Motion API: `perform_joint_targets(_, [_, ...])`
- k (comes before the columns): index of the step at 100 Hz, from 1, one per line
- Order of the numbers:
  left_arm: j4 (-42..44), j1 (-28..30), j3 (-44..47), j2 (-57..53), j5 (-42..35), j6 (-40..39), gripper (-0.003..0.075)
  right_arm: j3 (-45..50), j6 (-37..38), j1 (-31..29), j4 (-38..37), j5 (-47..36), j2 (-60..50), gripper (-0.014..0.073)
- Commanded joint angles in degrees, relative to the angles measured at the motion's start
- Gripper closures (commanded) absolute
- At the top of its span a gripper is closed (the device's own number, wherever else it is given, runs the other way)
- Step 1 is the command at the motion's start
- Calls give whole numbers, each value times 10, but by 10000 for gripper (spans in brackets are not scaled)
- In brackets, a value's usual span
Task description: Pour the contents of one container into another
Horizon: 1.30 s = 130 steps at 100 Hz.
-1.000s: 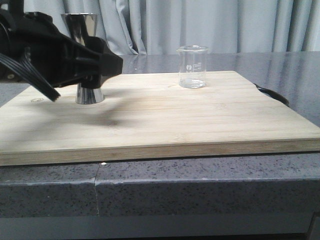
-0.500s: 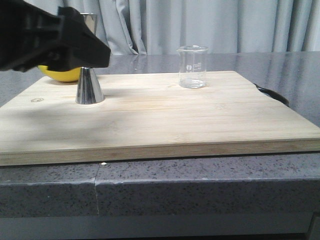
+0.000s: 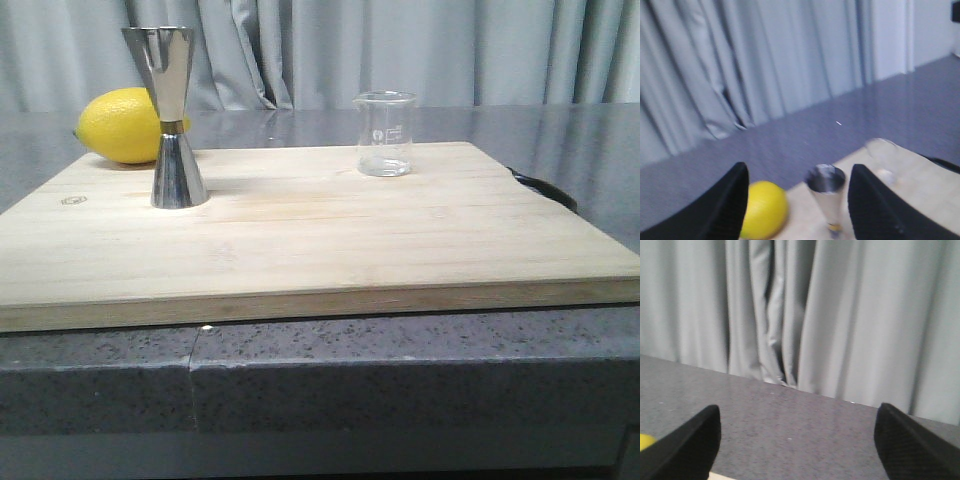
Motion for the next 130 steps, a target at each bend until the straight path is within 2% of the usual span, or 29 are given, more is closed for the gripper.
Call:
perform_joint_targets(1, [37, 57, -17, -51, -39, -4, 409, -14, -3, -55, -7, -24, -15, 27])
perform_joint_targets(18, [38, 216, -17, -121, -32, -4, 420, -14, -3, -146, -7, 10, -35, 27])
perform_joint_targets(33, [37, 332, -17, -158, -27, -4, 477, -11, -3, -158, -20, 34, -91, 46])
perform_joint_targets(40, [23, 368, -17, -174, -21, -4, 527, -8, -4, -158, -32, 34, -128, 108])
perform_joint_targets(45, [-8, 384, -17, -186, -13, -4, 573, -5, -4, -158, -43, 34, -155, 193])
perform_joint_targets(49, [-36, 389, -17, -193, -4, -4, 615, -4, -4, -158, -46, 44, -178, 260])
perform_joint_targets(60, [-61, 391, -17, -201, 11, -4, 724, -4, -4, -158, -58, 87, -230, 517])
perform_joint_targets(67, [-64, 390, -17, -201, 18, -4, 739, -4, -4, -158, -78, 118, -258, 662])
perform_joint_targets(80, [-98, 390, -17, -201, 48, -4, 739, 24, -4, -158, -95, 136, -310, 656])
perform_joint_targets(95, [-130, 390, -16, -207, 128, -4, 739, 111, -3, -158, -95, 132, -388, 656])
perform_joint_targets(102, [-130, 390, -7, -222, 141, 5, 739, 158, -3, -158, -94, 131, -432, 656])
perform_joint_targets(130, [-169, 390, 110, -348, 167, 13, 739, 299, -3, -158, -91, 128, -575, 656])
